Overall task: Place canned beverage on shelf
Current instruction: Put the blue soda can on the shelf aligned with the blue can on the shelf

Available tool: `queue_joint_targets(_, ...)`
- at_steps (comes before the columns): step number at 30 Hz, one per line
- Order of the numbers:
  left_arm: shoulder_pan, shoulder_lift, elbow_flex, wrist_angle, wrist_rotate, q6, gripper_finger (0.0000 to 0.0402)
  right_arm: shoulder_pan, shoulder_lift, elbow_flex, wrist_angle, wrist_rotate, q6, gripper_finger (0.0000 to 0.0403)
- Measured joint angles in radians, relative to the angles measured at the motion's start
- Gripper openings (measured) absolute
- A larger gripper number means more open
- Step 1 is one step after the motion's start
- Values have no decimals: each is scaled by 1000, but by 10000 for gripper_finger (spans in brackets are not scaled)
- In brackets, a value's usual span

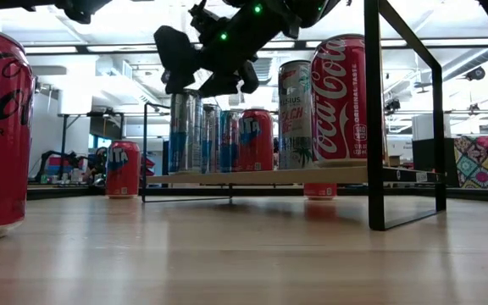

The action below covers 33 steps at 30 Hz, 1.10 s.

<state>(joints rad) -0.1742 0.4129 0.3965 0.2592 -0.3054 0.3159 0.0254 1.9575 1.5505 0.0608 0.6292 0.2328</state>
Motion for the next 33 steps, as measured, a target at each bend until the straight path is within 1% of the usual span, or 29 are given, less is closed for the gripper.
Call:
queue_joint_targets(10, 0, 2, 0, 0, 0, -2, 291, 28, -69, 0, -24, -3, -7, 274)
queue_joint_targets(14, 0, 2, 0, 0, 0, 5, 291, 49, -91, 44, -139, -9, 2, 268)
queue_joint_targets(17, 0, 2, 0, 0, 0, 6, 291, 64, -92, 105, -251, -9, 4, 251)
queue_joint_targets(19, 0, 2, 0, 0, 0, 5, 291, 69, -92, 150, -339, -25, 23, 233)
queue_joint_targets(21, 0, 2, 0, 0, 0, 4, 291, 69, -92, 188, -432, -68, 78, 209)
queue_joint_targets(25, 0, 4, 0, 0, 0, 1, 291, 68, -93, 217, -592, -114, 174, 147)
queue_joint_targets(27, 0, 6, 0, 0, 0, 1, 291, 68, -93, 214, -618, -120, 198, 113)
queue_joint_targets(31, 0, 7, 0, 0, 0, 4, 291, 68, -92, 209, -658, -166, 221, 44)
queue_joint_targets(33, 0, 7, 0, 0, 0, 5, 291, 68, -92, 208, -657, -167, 221, 19)
